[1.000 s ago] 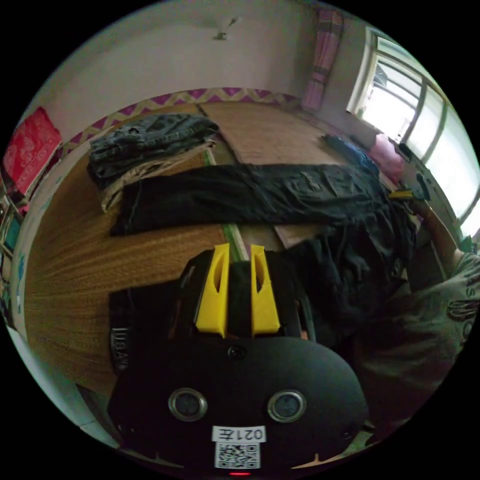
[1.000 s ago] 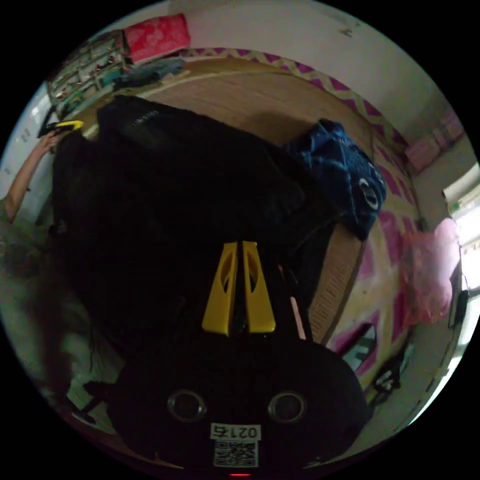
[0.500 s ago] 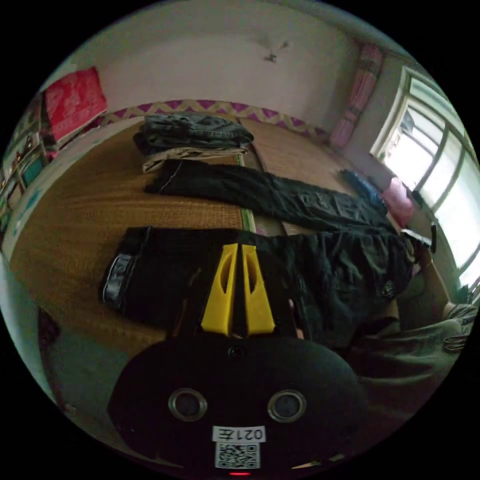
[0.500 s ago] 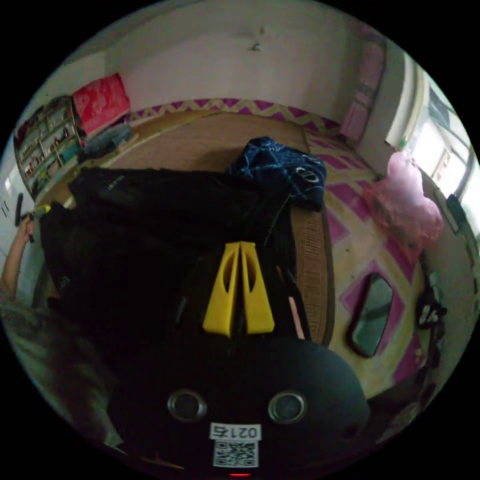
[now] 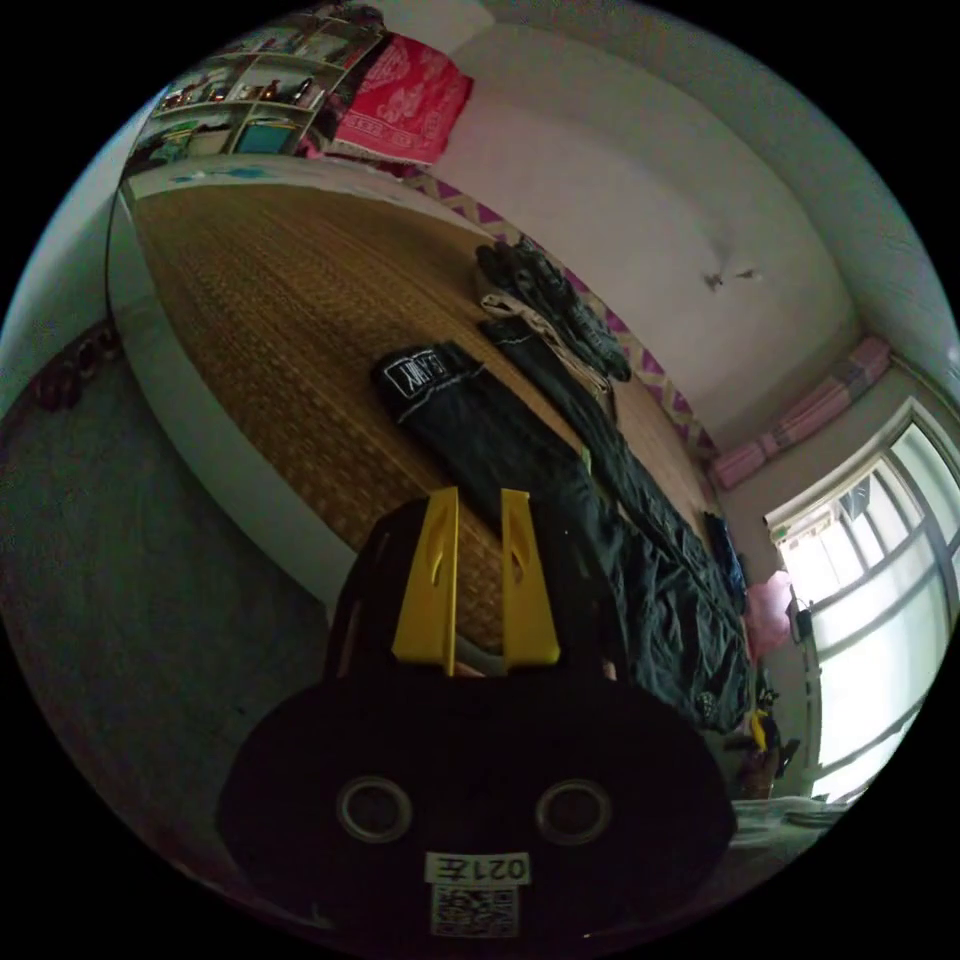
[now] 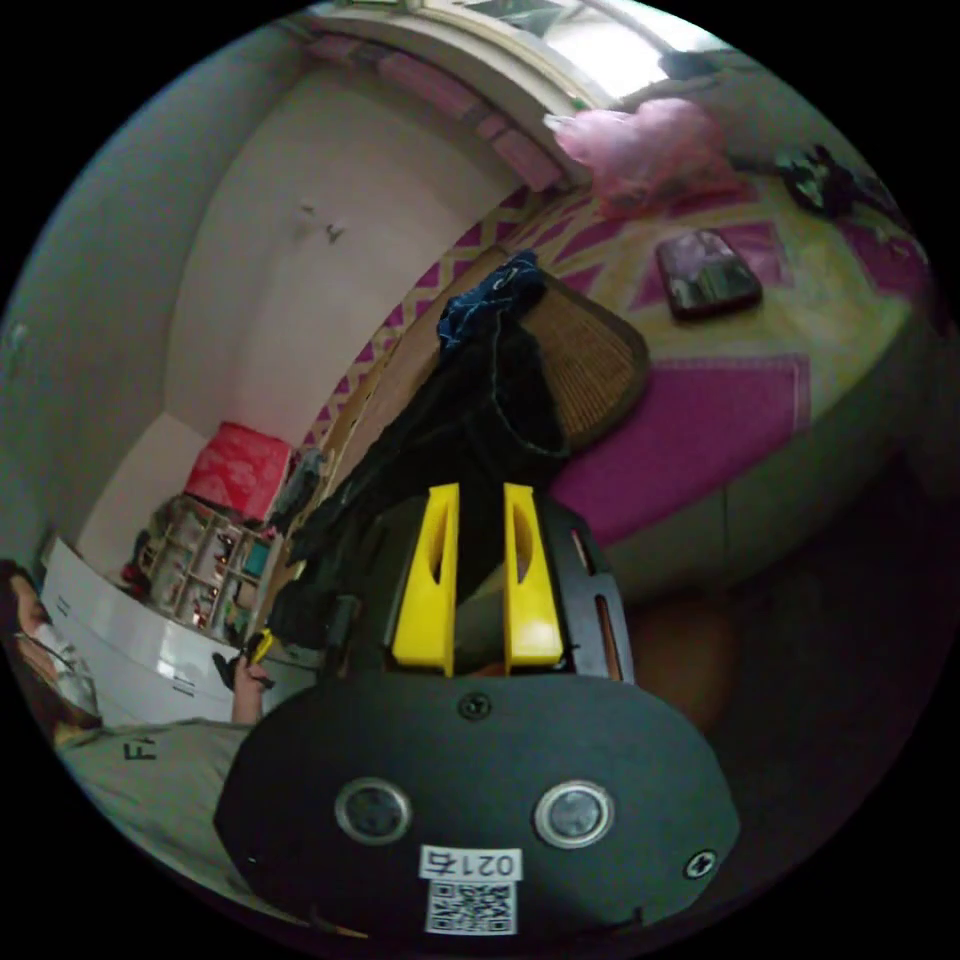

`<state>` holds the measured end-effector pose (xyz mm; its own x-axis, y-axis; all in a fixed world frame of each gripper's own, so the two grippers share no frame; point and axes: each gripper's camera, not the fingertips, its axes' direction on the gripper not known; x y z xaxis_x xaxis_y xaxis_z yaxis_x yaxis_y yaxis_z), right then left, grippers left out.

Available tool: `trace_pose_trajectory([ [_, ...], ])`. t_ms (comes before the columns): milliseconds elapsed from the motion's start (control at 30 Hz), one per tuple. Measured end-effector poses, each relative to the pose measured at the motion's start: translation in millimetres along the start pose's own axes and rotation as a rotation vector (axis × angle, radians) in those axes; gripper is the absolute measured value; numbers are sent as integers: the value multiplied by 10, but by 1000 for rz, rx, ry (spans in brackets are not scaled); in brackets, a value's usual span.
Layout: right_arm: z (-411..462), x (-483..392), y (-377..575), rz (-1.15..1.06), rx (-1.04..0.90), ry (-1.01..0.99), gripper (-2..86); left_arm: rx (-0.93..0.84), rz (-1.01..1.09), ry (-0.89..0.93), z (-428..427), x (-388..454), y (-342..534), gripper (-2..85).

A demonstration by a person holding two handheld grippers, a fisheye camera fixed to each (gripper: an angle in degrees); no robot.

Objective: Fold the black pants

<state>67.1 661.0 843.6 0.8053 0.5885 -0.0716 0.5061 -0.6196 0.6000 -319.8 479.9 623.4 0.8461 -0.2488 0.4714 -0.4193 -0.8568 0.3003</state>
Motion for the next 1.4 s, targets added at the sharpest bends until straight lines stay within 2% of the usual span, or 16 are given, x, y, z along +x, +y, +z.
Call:
trace_pose_trajectory([
  [300,-397,493,50,149,11,-93,78,-16,-63,45,-163,-121,-296,63],
  [667,-394,749,-315,242,26,-241,87,-31,-46,44,-154,-17,-515,60],
  [800,-358,770,-380,258,23,-217,38,-26,-83,14,-97,-6,-546,4],
  [967,-413,877,-353,267,45,-310,8,-13,-104,76,-32,-29,-560,-8],
  [1167,-425,709,-550,193,53,-452,2,35,12,189,-110,334,-825,-9],
  [1333,-203,241,-1093,59,36,-439,5,47,164,178,31,1029,-1356,-9],
  [1400,96,56,-1437,23,15,-394,6,9,232,138,349,1410,-1708,-9],
])
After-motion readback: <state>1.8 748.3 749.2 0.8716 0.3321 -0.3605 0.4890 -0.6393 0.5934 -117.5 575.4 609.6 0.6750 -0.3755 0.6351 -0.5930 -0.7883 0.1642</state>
